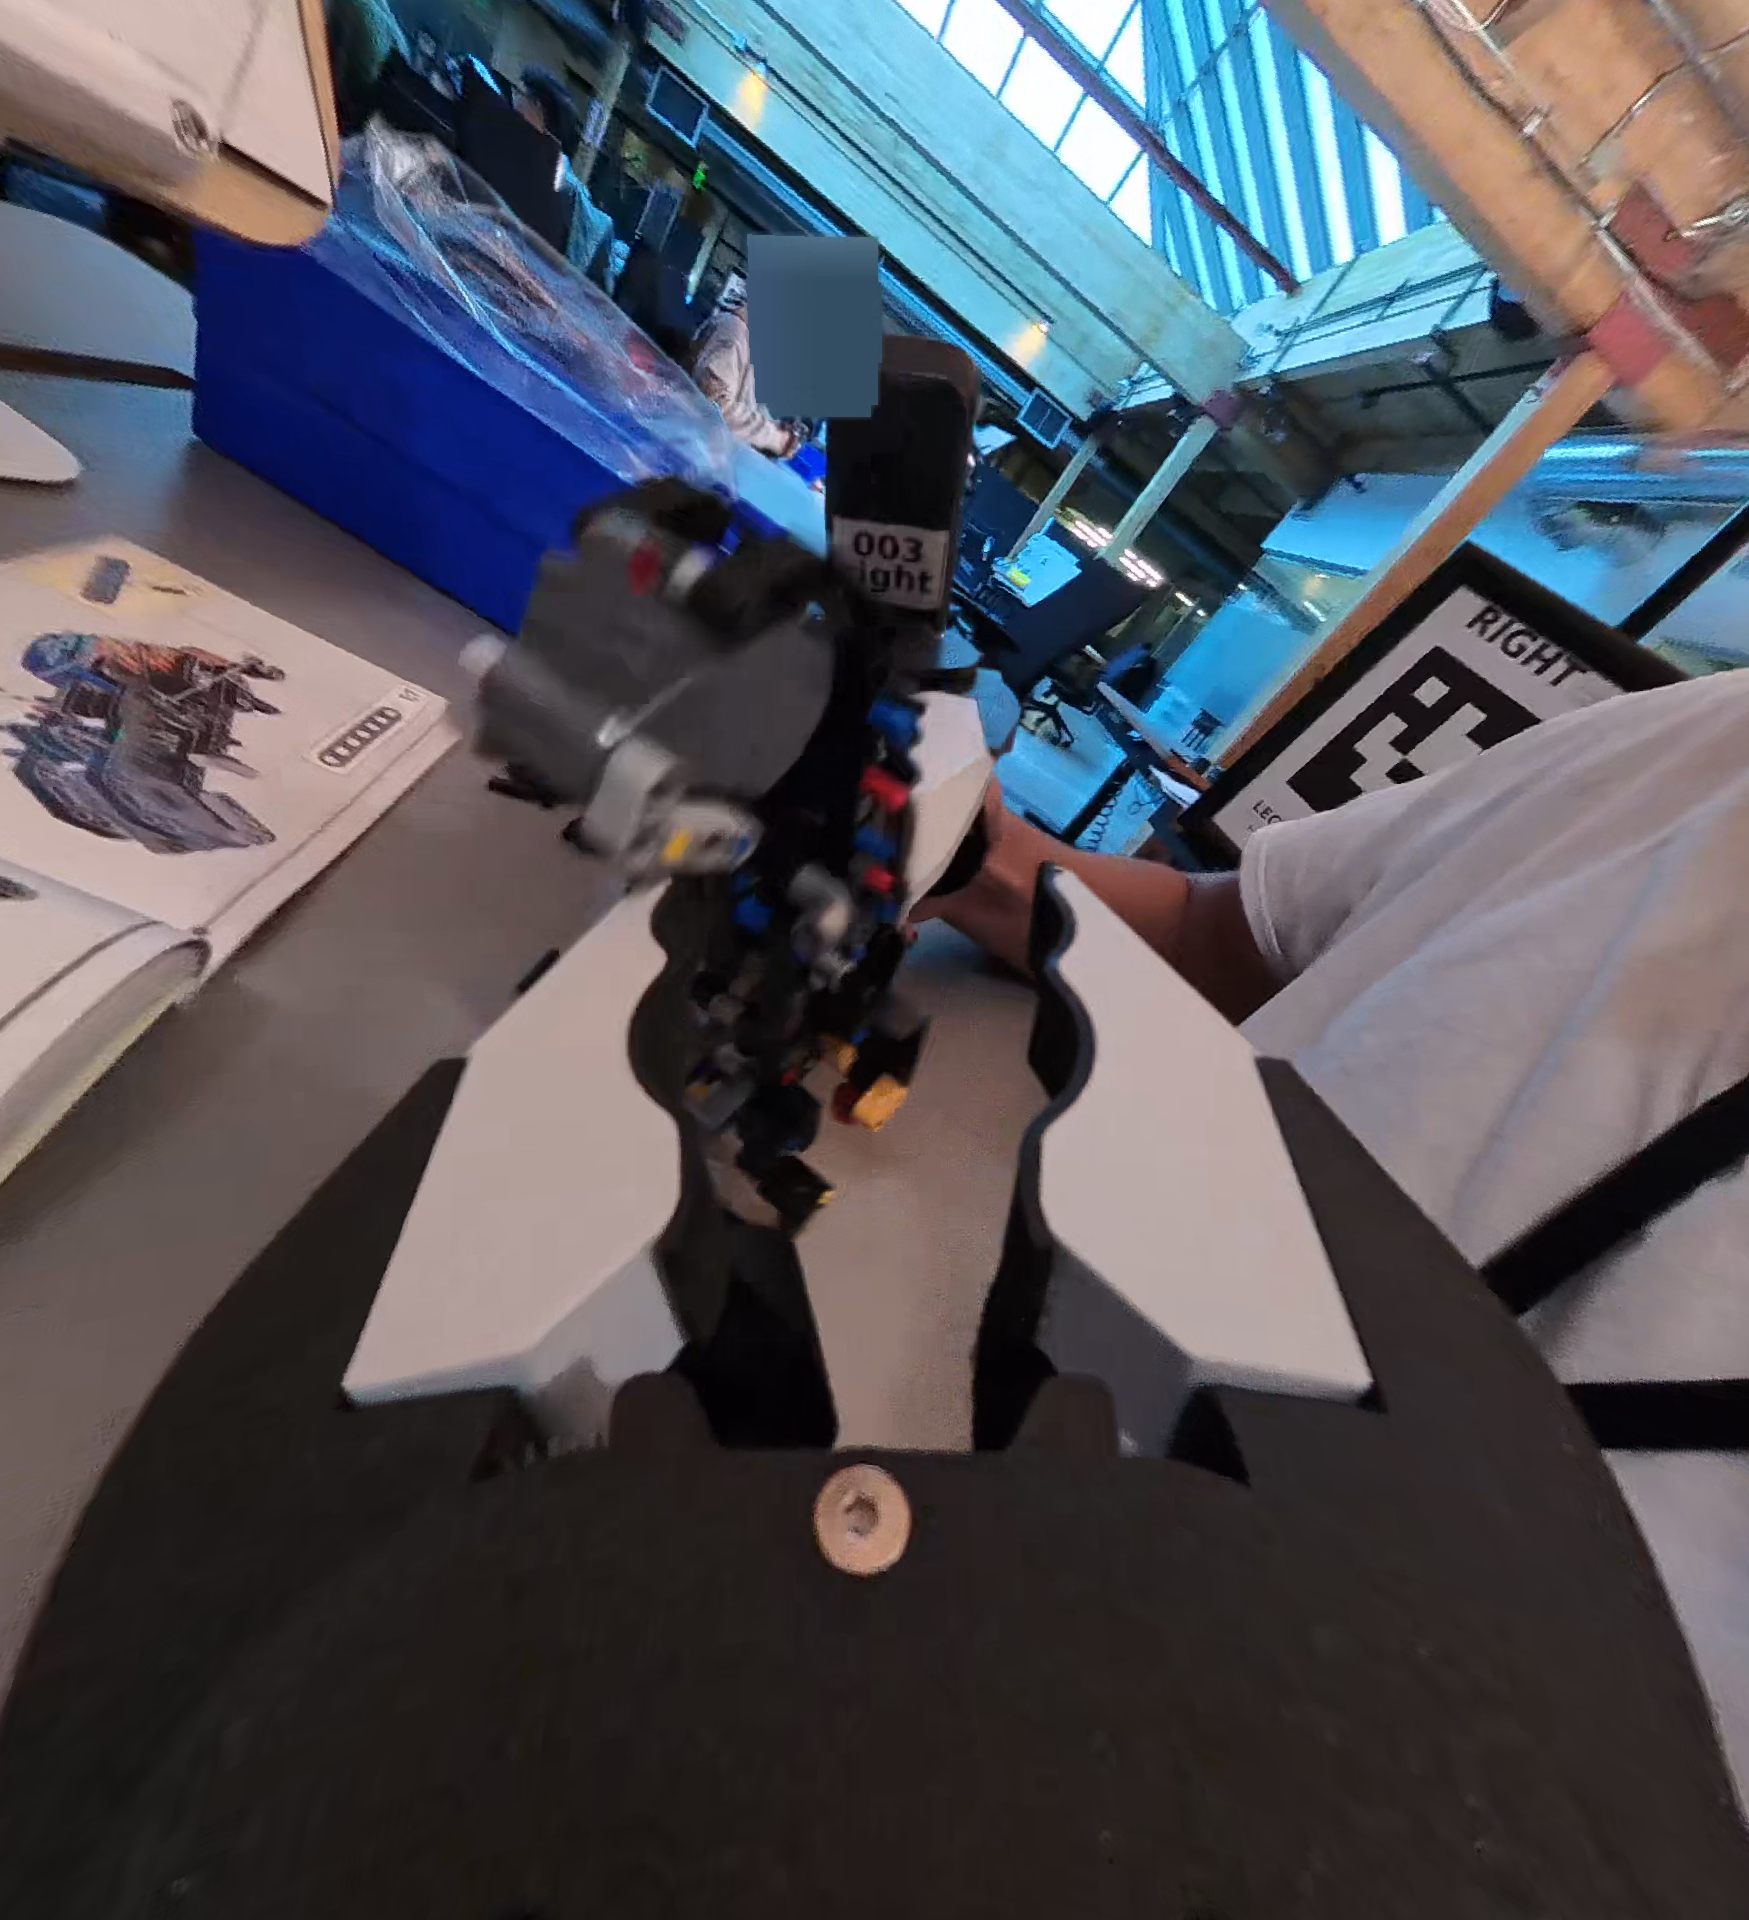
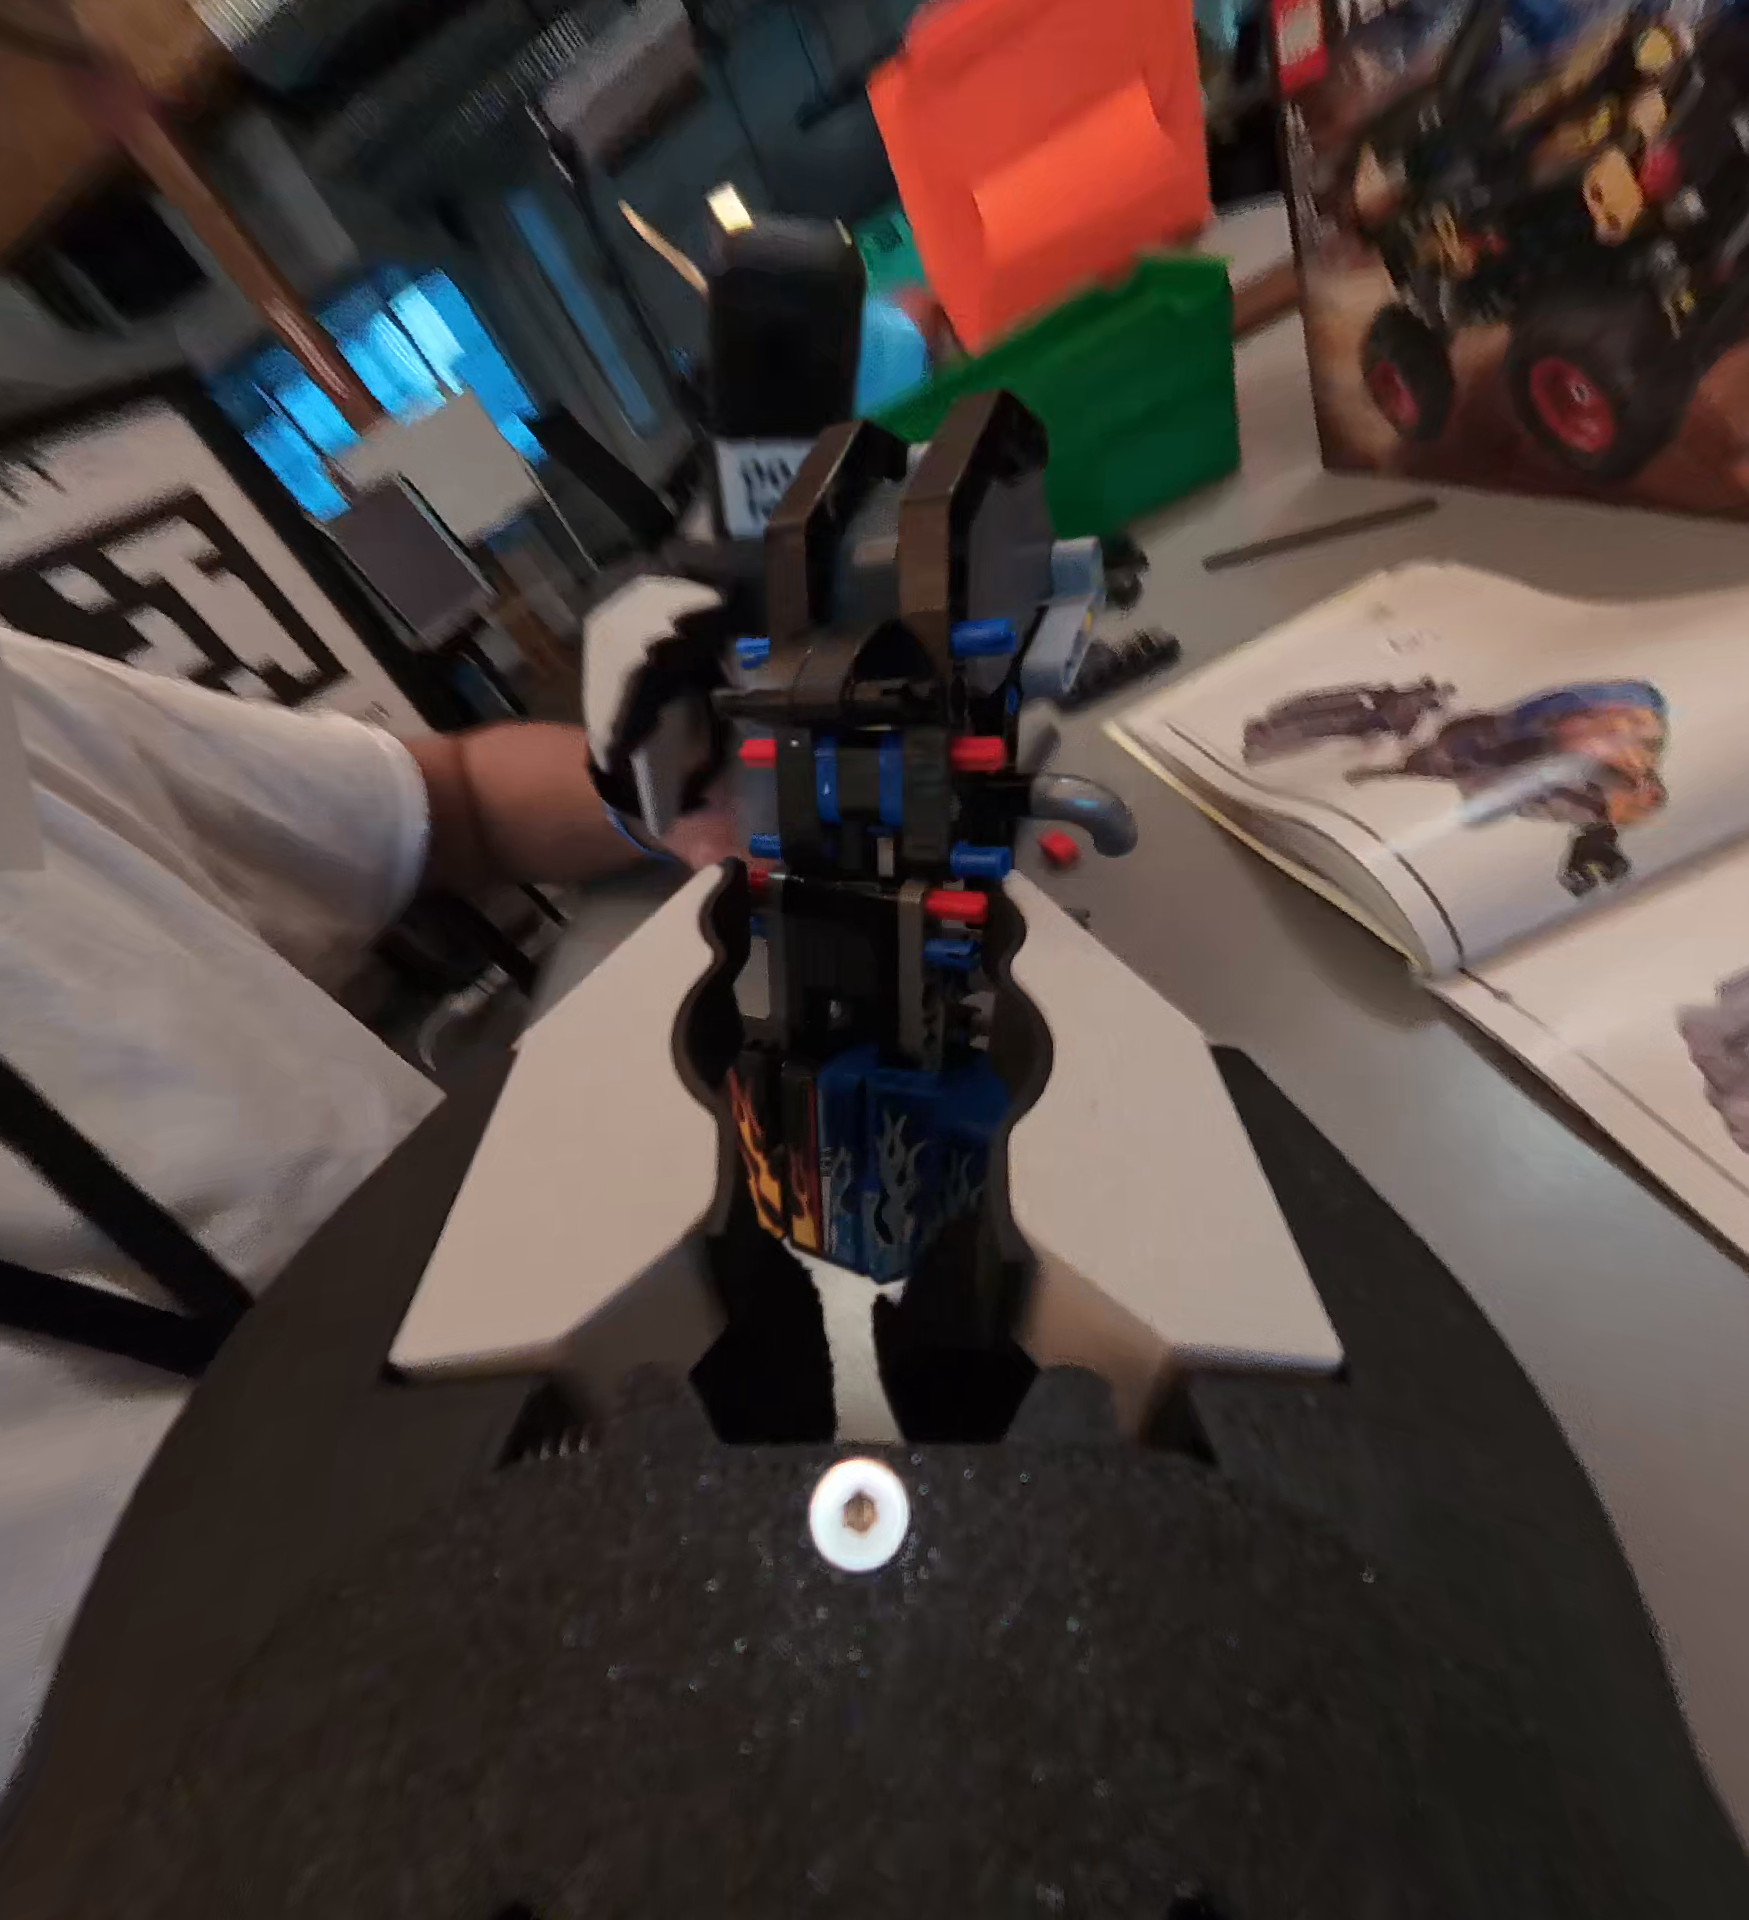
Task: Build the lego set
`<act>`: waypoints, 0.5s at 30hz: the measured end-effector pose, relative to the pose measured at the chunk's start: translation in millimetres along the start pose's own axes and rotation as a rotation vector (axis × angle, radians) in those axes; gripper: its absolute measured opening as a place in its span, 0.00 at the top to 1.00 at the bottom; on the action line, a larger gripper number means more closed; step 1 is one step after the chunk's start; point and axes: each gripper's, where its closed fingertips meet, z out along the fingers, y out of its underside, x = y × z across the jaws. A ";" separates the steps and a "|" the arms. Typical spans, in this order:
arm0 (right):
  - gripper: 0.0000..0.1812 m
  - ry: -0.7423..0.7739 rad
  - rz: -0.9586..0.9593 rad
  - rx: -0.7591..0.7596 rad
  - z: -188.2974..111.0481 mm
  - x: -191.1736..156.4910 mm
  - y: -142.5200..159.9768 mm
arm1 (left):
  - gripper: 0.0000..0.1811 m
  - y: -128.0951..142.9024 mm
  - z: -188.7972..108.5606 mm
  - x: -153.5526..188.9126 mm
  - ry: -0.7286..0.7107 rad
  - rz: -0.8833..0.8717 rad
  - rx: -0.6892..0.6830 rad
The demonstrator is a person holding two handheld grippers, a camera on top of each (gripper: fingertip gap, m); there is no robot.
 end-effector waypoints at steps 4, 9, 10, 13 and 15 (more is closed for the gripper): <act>0.78 0.047 -0.050 -0.046 3.7 1.8 6.4 | 0.81 15.3 0.9 -17.0 -0.069 0.042 -0.060; 0.78 0.206 -0.129 -0.137 4.3 9.0 9.1 | 0.86 25.5 2.1 -25.6 -0.135 0.112 -0.123; 0.77 0.233 -0.134 -0.157 4.3 10.1 10.7 | 0.89 26.0 2.3 -28.5 -0.157 0.120 -0.120; 0.76 0.280 -0.169 -0.186 3.5 9.5 11.2 | 0.94 25.9 2.6 -31.9 -0.176 0.102 -0.115; 0.75 0.332 -0.202 -0.208 2.2 12.1 11.1 | 0.94 27.1 3.6 -33.8 -0.191 0.100 -0.123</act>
